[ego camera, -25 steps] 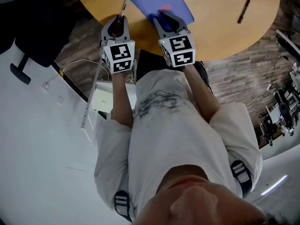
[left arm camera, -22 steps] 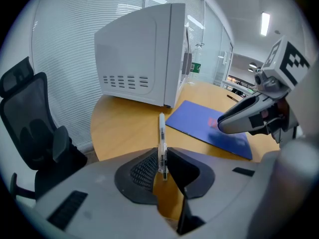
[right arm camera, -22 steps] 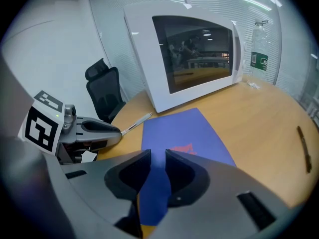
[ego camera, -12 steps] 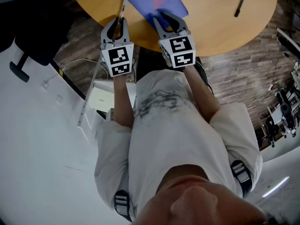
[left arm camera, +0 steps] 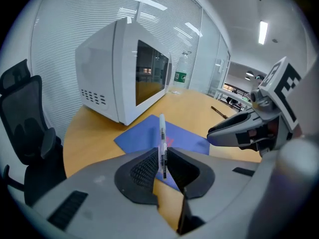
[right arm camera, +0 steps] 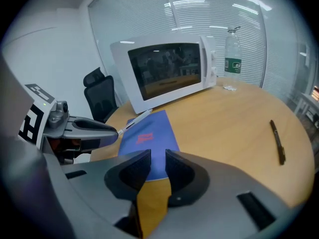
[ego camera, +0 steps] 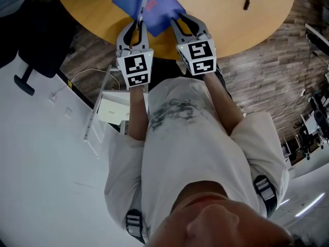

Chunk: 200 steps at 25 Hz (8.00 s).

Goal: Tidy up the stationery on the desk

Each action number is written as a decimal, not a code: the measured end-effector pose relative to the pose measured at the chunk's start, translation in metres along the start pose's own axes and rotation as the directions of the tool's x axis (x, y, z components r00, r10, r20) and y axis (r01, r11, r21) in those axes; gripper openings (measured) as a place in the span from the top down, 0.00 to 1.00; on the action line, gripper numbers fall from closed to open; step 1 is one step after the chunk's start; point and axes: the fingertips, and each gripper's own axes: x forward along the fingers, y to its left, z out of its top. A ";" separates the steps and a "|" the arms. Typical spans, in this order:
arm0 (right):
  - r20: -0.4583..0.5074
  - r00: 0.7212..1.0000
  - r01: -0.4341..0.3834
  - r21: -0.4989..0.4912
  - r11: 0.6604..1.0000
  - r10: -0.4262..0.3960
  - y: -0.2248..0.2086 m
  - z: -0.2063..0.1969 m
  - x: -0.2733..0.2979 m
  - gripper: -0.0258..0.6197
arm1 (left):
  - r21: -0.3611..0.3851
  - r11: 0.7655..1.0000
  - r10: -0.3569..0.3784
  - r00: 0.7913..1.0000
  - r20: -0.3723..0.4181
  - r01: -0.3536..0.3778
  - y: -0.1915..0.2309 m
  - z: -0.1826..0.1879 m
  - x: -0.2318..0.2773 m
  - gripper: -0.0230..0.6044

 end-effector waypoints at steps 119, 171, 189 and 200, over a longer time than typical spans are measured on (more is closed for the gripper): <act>-0.061 0.988 -0.152 -0.294 0.944 0.140 -0.031 0.004 0.003 0.86 | -0.223 0.970 0.082 0.995 -0.065 -0.094 -0.056 -0.017 0.020 0.95; -0.103 0.995 -0.017 -0.210 0.978 -0.005 -0.116 -0.031 -0.001 0.86 | -0.039 0.996 -0.085 0.974 -0.212 0.078 -0.098 0.011 0.092 0.95; -0.077 0.992 0.099 -0.075 0.992 -0.105 -0.165 -0.031 -0.010 0.86 | 0.068 0.980 -0.169 0.958 -0.232 0.189 -0.127 0.044 0.134 0.95; -0.067 0.986 0.152 -0.035 0.988 -0.154 -0.195 -0.034 -0.021 0.86 | 0.091 0.970 -0.202 0.953 -0.225 0.227 -0.152 0.060 0.152 0.95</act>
